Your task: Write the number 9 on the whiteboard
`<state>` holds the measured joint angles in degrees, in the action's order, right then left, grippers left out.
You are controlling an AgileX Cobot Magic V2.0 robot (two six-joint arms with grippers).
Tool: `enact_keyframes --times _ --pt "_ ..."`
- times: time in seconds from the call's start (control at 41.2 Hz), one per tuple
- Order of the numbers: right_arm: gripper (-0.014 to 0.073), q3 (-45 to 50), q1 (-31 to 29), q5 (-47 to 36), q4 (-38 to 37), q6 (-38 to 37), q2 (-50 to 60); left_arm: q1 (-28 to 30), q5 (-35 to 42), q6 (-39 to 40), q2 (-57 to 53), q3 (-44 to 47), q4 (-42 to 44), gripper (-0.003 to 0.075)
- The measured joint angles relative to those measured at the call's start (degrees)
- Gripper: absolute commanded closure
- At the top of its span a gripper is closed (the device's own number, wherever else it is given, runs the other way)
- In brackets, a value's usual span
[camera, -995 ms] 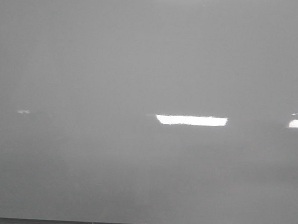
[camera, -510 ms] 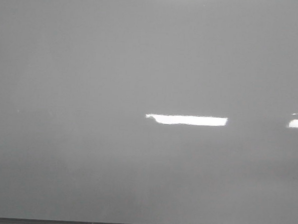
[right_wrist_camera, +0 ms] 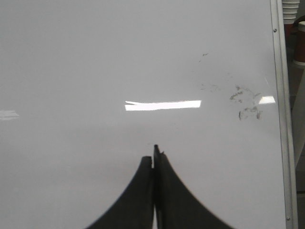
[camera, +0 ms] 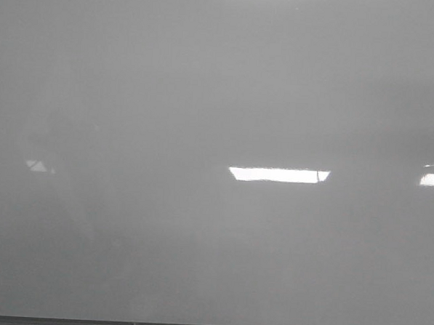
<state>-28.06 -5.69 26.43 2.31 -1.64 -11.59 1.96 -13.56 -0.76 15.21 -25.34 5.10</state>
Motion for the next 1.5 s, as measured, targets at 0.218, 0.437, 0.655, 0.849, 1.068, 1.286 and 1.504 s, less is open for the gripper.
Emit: enact_keyframes --times 0.218,0.437,0.655,0.849,1.068,1.286,1.504 --pt "0.0571 -2.25 0.0 0.38 0.0 -0.02 -4.99 0.0 -1.07 0.0 8.92 -2.34 0.16 0.0645" --pt "0.0127 -2.3 0.0 0.63 0.0 -0.02 -4.99 0.0 -1.31 0.0 9.76 -2.45 -0.78 0.0174" --pt "0.0021 -2.3 0.0 1.07 0.0 -0.02 -5.0 0.0 -1.31 0.0 10.17 -1.72 -1.59 0.009" --pt "0.0021 -2.3 0.0 1.17 0.0 -0.02 -5.0 -0.67 -1.39 0.0 16.85 -1.6 -3.24 0.009" --pt "0.0021 -2.3 0.0 1.28 0.0 -0.02 -5.0 -3.8 0.0 0.0 32.18 -2.94 -3.66 0.0091" --pt "0.0021 -2.3 0.0 1.28 0.0 -0.02 -5.0 -5.59 8.9 -0.1 49.76 -3.38 -5.1 0.0092" --pt "0.0021 -2.3 0.0 1.28 0.0 -0.02 -5.0 -4.94 21.97 -0.1 64.24 -3.89 -6.08 0.0092"
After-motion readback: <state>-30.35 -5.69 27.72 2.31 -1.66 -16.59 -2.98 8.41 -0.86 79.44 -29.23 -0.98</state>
